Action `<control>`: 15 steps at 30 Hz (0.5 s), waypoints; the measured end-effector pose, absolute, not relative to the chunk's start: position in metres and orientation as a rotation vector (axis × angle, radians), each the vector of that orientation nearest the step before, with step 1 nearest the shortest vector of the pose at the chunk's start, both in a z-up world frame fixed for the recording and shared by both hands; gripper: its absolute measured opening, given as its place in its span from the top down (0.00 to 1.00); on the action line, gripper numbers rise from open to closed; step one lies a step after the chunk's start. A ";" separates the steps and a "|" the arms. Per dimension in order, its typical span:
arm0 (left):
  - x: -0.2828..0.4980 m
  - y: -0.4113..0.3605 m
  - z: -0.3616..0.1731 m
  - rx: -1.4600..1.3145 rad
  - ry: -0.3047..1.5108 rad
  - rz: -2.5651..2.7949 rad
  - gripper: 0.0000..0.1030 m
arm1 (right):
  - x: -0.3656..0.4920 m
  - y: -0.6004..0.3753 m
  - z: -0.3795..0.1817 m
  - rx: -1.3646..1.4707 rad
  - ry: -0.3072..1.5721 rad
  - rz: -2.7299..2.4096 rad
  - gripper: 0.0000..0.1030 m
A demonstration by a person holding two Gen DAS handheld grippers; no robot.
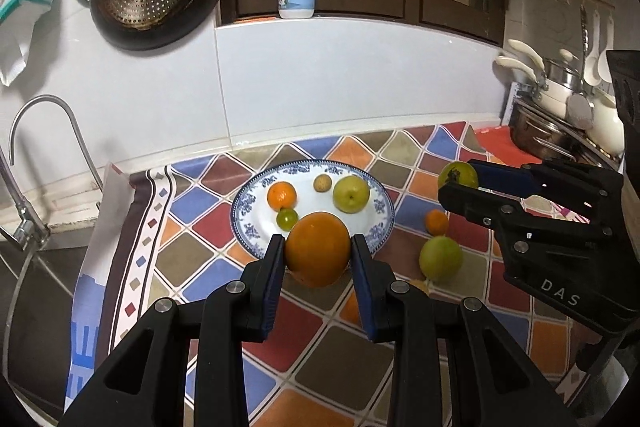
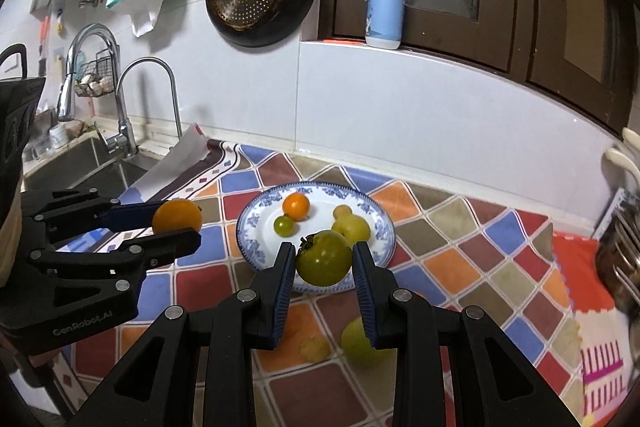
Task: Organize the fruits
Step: 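Lift the orange with the left gripper while the right grasps a green fruit, then carry the orange and green fruit over the plate and lower them onto it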
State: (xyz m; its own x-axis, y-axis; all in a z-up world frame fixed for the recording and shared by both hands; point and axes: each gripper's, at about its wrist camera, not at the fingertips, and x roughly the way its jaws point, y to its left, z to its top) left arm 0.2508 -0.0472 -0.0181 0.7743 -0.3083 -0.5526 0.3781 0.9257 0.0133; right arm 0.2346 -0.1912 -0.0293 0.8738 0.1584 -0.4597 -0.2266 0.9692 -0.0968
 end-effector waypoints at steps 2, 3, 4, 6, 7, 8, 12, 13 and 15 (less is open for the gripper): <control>0.255 -0.050 -0.017 0.121 0.573 -0.363 0.68 | 0.242 -0.193 -0.028 -0.160 0.465 0.220 0.71; 0.257 -0.052 -0.017 0.119 0.572 -0.359 0.68 | 0.244 -0.194 -0.028 -0.164 0.465 0.229 0.71; 0.259 -0.053 -0.017 0.117 0.572 -0.356 0.68 | 0.248 -0.195 -0.027 -0.169 0.466 0.239 0.71; 0.266 -0.056 -0.017 0.114 0.577 -0.347 0.68 | 0.256 -0.196 -0.028 -0.178 0.467 0.256 0.71; 0.269 -0.057 -0.018 0.113 0.580 -0.343 0.68 | 0.261 -0.197 -0.028 -0.181 0.470 0.265 0.71; 0.273 -0.058 -0.019 0.113 0.584 -0.339 0.68 | 0.266 -0.198 -0.029 -0.183 0.474 0.273 0.71; 0.288 -0.060 -0.025 0.114 0.601 -0.328 0.68 | 0.287 -0.201 -0.034 -0.180 0.499 0.302 0.71; 0.293 -0.060 -0.028 0.113 0.608 -0.327 0.68 | 0.292 -0.201 -0.035 -0.176 0.507 0.308 0.71; 0.301 -0.061 -0.032 0.109 0.620 -0.324 0.68 | 0.304 -0.201 -0.040 -0.170 0.529 0.323 0.71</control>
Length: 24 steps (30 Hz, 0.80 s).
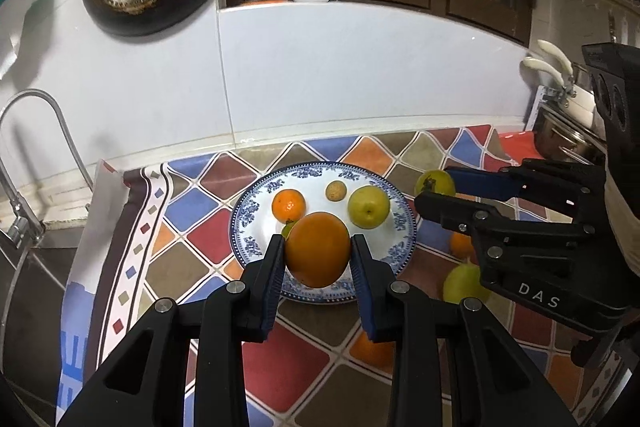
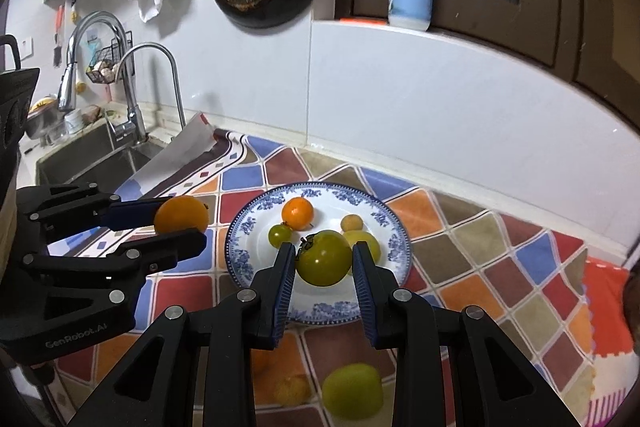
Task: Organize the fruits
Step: 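Carry the orange and green fruit over the plate and lower them onto it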
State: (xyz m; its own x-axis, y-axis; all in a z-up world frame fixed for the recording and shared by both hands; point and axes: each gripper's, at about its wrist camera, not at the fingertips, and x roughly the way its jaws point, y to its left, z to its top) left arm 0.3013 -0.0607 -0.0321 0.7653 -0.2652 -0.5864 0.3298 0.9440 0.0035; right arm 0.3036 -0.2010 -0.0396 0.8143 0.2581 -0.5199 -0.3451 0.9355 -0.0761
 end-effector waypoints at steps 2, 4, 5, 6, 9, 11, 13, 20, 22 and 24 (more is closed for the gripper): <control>0.311 -0.061 -0.037 0.104 0.639 -0.325 0.68 | 0.314 -0.201 -0.044 -0.164 0.552 0.335 0.71; 0.318 -0.061 -0.042 0.101 0.653 -0.327 0.68 | 0.326 -0.200 -0.050 -0.158 0.582 0.348 0.71; 0.322 -0.061 -0.046 0.103 0.662 -0.328 0.68 | 0.331 -0.199 -0.053 -0.157 0.595 0.353 0.71; 0.326 -0.061 -0.049 0.105 0.670 -0.328 0.68 | 0.336 -0.199 -0.056 -0.156 0.611 0.355 0.71; 0.339 -0.062 -0.059 0.100 0.701 -0.333 0.68 | 0.352 -0.199 -0.065 -0.149 0.663 0.364 0.71; 0.348 -0.061 -0.066 0.092 0.727 -0.340 0.68 | 0.362 -0.198 -0.071 -0.143 0.703 0.361 0.71; 0.355 -0.062 -0.071 0.090 0.742 -0.343 0.68 | 0.370 -0.199 -0.077 -0.133 0.731 0.363 0.71; 0.371 -0.067 -0.083 0.096 0.776 -0.362 0.68 | 0.389 -0.201 -0.090 -0.111 0.800 0.364 0.71; 0.374 -0.068 -0.084 0.099 0.779 -0.367 0.68 | 0.391 -0.203 -0.091 -0.111 0.802 0.360 0.71; 0.376 -0.068 -0.084 0.097 0.780 -0.369 0.68 | 0.392 -0.204 -0.091 -0.109 0.799 0.356 0.71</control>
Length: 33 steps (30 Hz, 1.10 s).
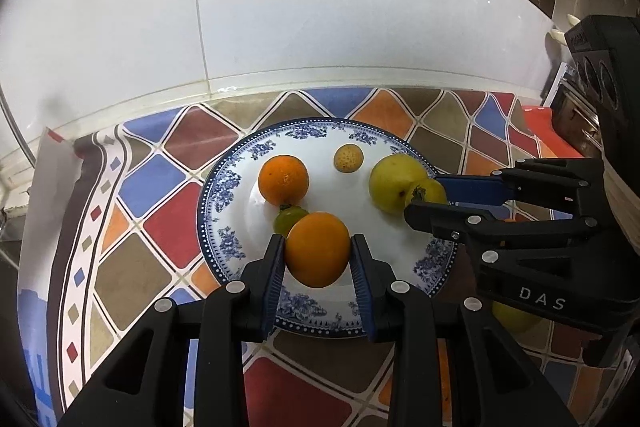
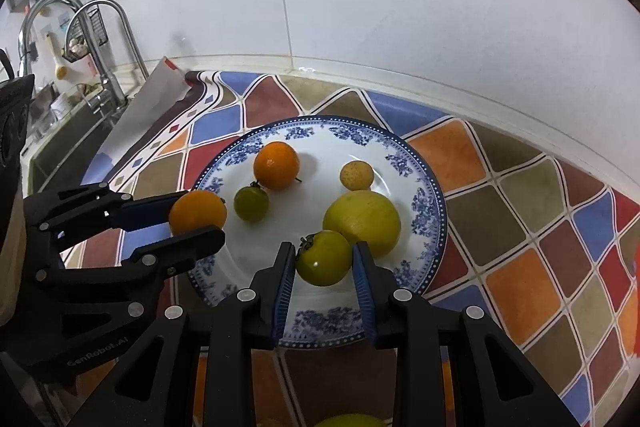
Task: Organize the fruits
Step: 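Carry the orange and green fruit over the plate and lower them onto it, then open both grippers and lift away from the plate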
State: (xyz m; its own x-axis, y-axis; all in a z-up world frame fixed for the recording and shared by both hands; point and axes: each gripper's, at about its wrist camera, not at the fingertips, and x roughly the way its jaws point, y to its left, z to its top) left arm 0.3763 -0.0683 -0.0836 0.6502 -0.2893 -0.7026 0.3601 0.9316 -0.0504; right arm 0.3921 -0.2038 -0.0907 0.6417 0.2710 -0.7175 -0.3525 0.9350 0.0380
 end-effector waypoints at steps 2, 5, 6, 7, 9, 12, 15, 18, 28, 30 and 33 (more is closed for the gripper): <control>0.377 -0.067 -0.082 0.088 0.777 -0.363 0.64 | 0.393 -0.205 -0.091 -0.104 0.797 0.350 0.70; 0.374 -0.066 -0.078 0.092 0.767 -0.351 0.62 | 0.390 -0.207 -0.088 -0.092 0.786 0.340 0.65; 0.372 -0.066 -0.076 0.093 0.764 -0.346 0.61 | 0.390 -0.208 -0.087 -0.089 0.778 0.334 0.65; 0.370 -0.065 -0.074 0.093 0.759 -0.343 0.60 | 0.388 -0.209 -0.085 -0.087 0.771 0.328 0.65; 0.364 -0.064 -0.069 0.093 0.744 -0.339 0.57 | 0.384 -0.210 -0.082 -0.089 0.762 0.321 0.65; 0.352 -0.061 -0.060 0.098 0.713 -0.320 0.53 | 0.372 -0.211 -0.074 -0.101 0.727 0.305 0.63; 0.339 -0.058 -0.050 0.096 0.687 -0.305 0.48 | 0.358 -0.213 -0.065 -0.105 0.690 0.282 0.58; 0.323 -0.058 -0.040 0.109 0.653 -0.289 0.44 | 0.341 -0.216 -0.057 -0.112 0.654 0.256 0.51; 0.275 -0.060 -0.017 0.115 0.575 -0.237 0.27 | 0.289 -0.228 -0.036 -0.092 0.558 0.202 0.36; 0.267 -0.060 -0.016 0.114 0.570 -0.220 0.24 | 0.281 -0.231 -0.036 -0.078 0.555 0.195 0.34; 0.255 -0.062 -0.016 0.123 0.559 -0.199 0.23 | 0.270 -0.234 -0.039 -0.071 0.561 0.191 0.33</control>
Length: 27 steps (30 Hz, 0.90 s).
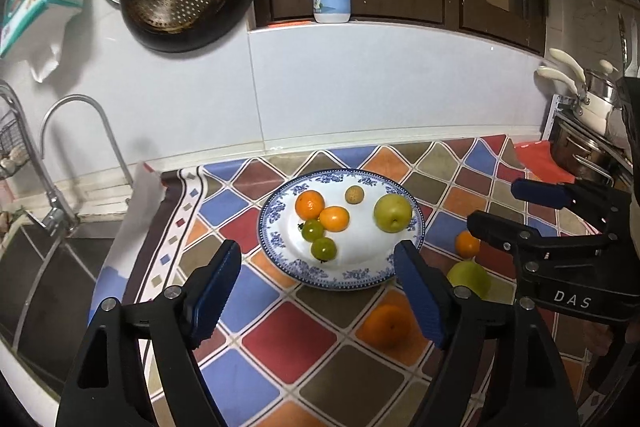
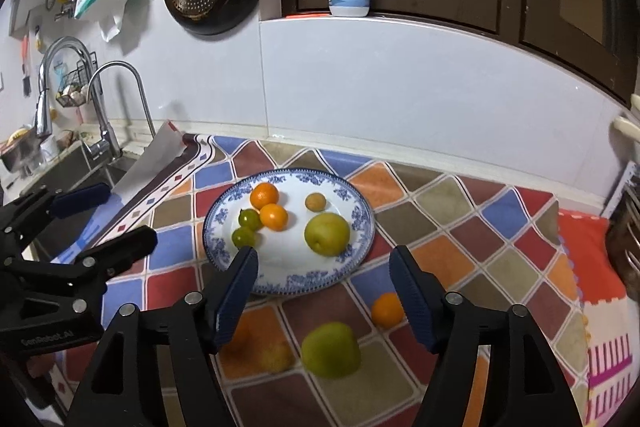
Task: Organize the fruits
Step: 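Open both grippers and lift away from the plate, then grasp the large orange with the left gripper while the right grasps the green pomelo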
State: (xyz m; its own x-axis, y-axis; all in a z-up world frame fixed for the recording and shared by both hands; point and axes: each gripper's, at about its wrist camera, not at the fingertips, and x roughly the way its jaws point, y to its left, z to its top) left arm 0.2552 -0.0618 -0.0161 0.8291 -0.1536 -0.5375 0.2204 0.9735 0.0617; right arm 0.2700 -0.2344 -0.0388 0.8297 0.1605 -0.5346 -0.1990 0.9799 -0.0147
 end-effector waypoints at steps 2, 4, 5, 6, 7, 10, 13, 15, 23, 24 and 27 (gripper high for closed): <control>0.249 -0.064 -0.016 0.133 0.553 -0.194 0.23 | 0.264 -0.237 -0.042 -0.066 0.567 0.189 0.33; 0.242 -0.066 -0.017 0.145 0.545 -0.190 0.22 | 0.259 -0.239 -0.044 -0.062 0.569 0.188 0.33; 0.239 -0.067 -0.017 0.151 0.540 -0.190 0.22 | 0.256 -0.240 -0.045 -0.059 0.570 0.189 0.33; 0.238 -0.068 -0.017 0.154 0.537 -0.189 0.22 | 0.254 -0.242 -0.046 -0.057 0.570 0.188 0.33; 0.236 -0.070 -0.018 0.159 0.535 -0.191 0.22 | 0.251 -0.244 -0.047 -0.055 0.567 0.186 0.33; 0.232 -0.074 -0.023 0.171 0.537 -0.196 0.22 | 0.246 -0.248 -0.049 -0.054 0.567 0.182 0.33; 0.229 -0.078 -0.030 0.185 0.548 -0.213 0.22 | 0.243 -0.251 -0.053 -0.056 0.574 0.180 0.33; 0.228 -0.082 -0.034 0.202 0.552 -0.219 0.22 | 0.242 -0.253 -0.057 -0.063 0.584 0.180 0.33; 0.234 -0.092 -0.062 0.240 0.625 -0.263 0.22 | 0.241 -0.254 -0.082 -0.100 0.641 0.205 0.33; 0.235 -0.093 -0.066 0.245 0.638 -0.267 0.22 | 0.242 -0.254 -0.085 -0.104 0.650 0.205 0.33; 0.240 -0.096 -0.077 0.257 0.673 -0.282 0.22 | 0.246 -0.255 -0.095 -0.111 0.676 0.204 0.34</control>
